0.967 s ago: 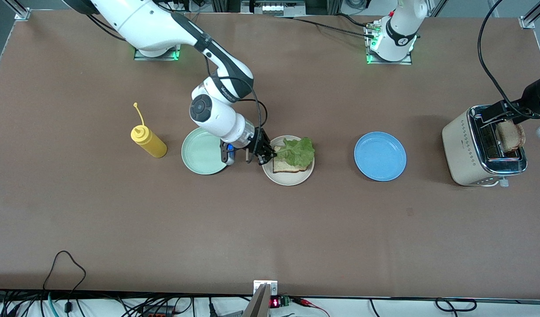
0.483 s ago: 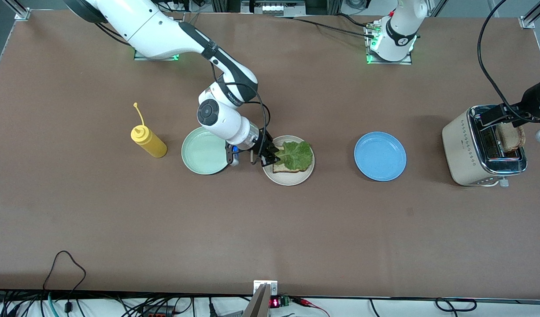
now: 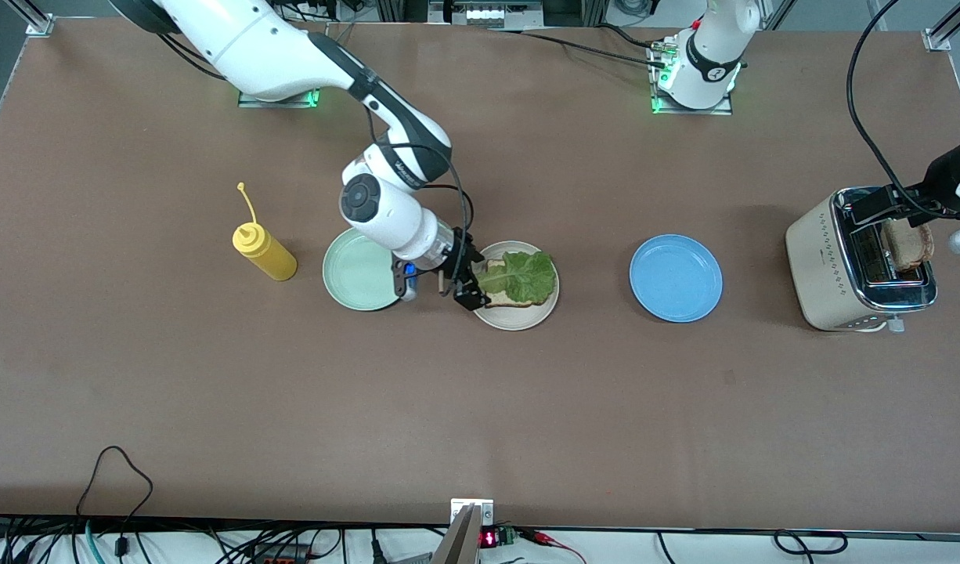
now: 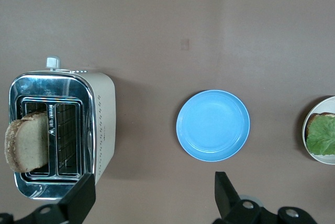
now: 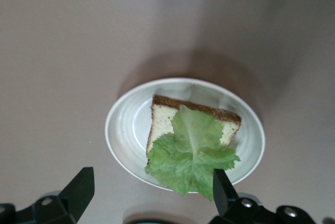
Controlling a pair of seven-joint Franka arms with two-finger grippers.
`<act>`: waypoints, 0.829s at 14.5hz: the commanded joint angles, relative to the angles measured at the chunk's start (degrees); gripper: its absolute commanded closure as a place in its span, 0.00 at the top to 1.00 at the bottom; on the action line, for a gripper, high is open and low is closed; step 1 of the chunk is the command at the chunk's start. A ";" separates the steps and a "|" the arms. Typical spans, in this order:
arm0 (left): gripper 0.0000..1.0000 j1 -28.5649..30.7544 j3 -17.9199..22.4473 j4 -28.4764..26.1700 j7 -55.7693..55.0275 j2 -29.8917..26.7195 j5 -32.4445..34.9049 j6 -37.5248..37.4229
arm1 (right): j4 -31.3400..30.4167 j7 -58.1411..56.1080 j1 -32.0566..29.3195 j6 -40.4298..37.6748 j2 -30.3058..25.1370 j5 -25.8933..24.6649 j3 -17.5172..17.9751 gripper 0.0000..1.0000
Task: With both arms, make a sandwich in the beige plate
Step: 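Lower the lettuce onto the toast and open the right gripper, then withdraw the right gripper while the left gripper grasps the toaster toast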
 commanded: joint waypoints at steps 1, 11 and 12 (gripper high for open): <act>1.00 -0.38 -0.14 1.76 0.33 1.54 1.12 -0.94 | -1.44 -4.89 -4.33 -10.57 -7.54 0.18 0.20 1.00; 1.00 8.39 1.00 1.84 7.43 8.74 6.40 -0.24 | -6.72 -39.67 -23.30 -42.13 -27.85 0.71 0.11 1.00; 1.00 9.44 1.00 2.72 7.71 10.49 6.57 -0.24 | -6.72 -43.37 -25.41 -44.94 -28.73 0.71 0.11 1.00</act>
